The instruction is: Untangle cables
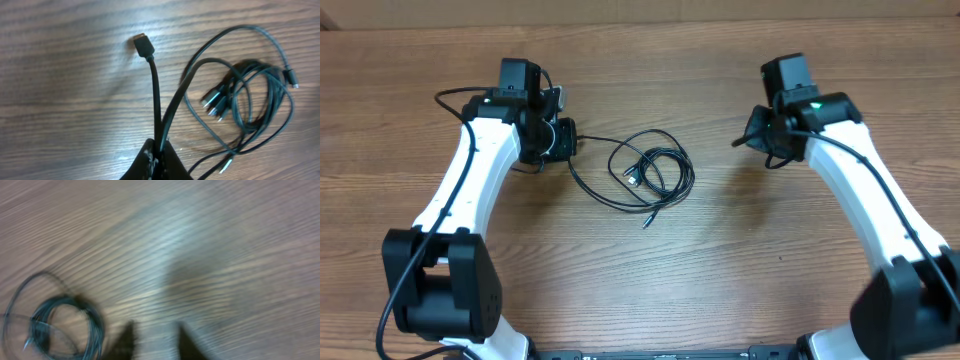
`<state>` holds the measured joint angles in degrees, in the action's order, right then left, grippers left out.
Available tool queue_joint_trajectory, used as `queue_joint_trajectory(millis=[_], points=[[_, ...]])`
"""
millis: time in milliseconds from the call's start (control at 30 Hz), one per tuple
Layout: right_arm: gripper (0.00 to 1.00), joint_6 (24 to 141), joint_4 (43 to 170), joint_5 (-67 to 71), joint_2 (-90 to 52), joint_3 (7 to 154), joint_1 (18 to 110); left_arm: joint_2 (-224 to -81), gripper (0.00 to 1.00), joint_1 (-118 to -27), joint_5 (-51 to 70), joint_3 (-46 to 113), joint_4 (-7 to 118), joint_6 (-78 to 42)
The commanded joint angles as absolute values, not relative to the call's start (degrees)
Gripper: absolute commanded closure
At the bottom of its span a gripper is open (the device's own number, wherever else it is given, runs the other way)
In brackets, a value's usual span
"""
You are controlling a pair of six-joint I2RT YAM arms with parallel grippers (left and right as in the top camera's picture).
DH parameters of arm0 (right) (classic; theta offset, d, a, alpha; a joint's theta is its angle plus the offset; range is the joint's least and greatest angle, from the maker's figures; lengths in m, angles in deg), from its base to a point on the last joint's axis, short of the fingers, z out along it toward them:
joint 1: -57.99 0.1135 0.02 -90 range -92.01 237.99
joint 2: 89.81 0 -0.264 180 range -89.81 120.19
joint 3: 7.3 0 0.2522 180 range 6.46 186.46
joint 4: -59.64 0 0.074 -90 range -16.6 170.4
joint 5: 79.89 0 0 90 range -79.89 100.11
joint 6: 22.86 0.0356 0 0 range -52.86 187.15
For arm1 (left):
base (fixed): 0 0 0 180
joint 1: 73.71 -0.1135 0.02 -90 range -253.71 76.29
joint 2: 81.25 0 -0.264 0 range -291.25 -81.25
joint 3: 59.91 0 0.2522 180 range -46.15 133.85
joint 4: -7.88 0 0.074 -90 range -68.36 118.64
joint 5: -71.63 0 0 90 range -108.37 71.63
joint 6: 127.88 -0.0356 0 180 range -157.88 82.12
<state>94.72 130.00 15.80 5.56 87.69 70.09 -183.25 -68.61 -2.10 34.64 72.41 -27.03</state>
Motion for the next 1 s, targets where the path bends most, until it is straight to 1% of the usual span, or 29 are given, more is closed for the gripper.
queue_joint_trajectory(millis=[0,33,67,100,167,267,300,333,600,633,700,733,867,967], points=[[0.38,88.9,129.7,6.8,3.6,89.0,70.6,-179.5,0.57,-68.7,3.6,35.8,71.7,-25.9],[0.31,87.3,129.8,4.4,3.6,89.0,70.8,-179.1,0.38,-68.5,4.2,35.9,71.8,-25.8],[0.29,86.4,129.8,3.0,3.7,88.9,70.9,-178.9,0.15,-68.3,4.0,35.9,72.0,-25.9],[0.27,86.3,129.8,2.3,3.7,88.8,71.1,-178.6,0.10,-68.1,3.7,35.9,72.4,-25.8],[0.24,86.3,129.5,1.9,3.7,88.4,71.6,-178.6,0.11,-67.9,3.7,35.9,72.8,-25.8],[0.20,86.3,129.0,1.9,3.8,87.8,72.4,-178.6,0.08,-66.5,4.2,35.8,72.5,-25.8],[0.19,86.3,129.0,1.9,3.8,87.7,72.7,-178.6,0.06,-65.5,4.2,35.8,72.1,-25.9],[0.19,86.3,129.0,1.9,3.8,87.5,73.0,-178.6,0.00,-64.6,4.0,35.8,71.6,-25.9],[0.16,86.3,129.7,1.9,3.8,87.5,73.7,-181.7,0.00,-56.3,2.0,35.5,67.0,-26.1],[0.16,86.3,129.8,1.9,3.8,87.5,73.7,-182.2,0.04,-55.7,1.4,35.5,66.4,-26.1],[0.16,86.3,129.7,1.9,3.8,87.5,73.7,-183.3,0.19,-54.5,-0.8,35.5,65.0,-26.1],[0.16,86.3,129.6,2.0,3.8,87.5,73.7,-184.1,0.24,-53.9,-2.8,35.5,64.3,-26.1],[0.16,86.3,130.1,2.5,3.8,87.5,73.7,-187.1,0.24,-51.7,-13.1,35.5,62.4,-25.8],[0.16,86.4,130.8,3.8,3.8,87.5,73.7,-189.0,0.22,-50.9,-15.1,35.5,60.7,-25.4]])
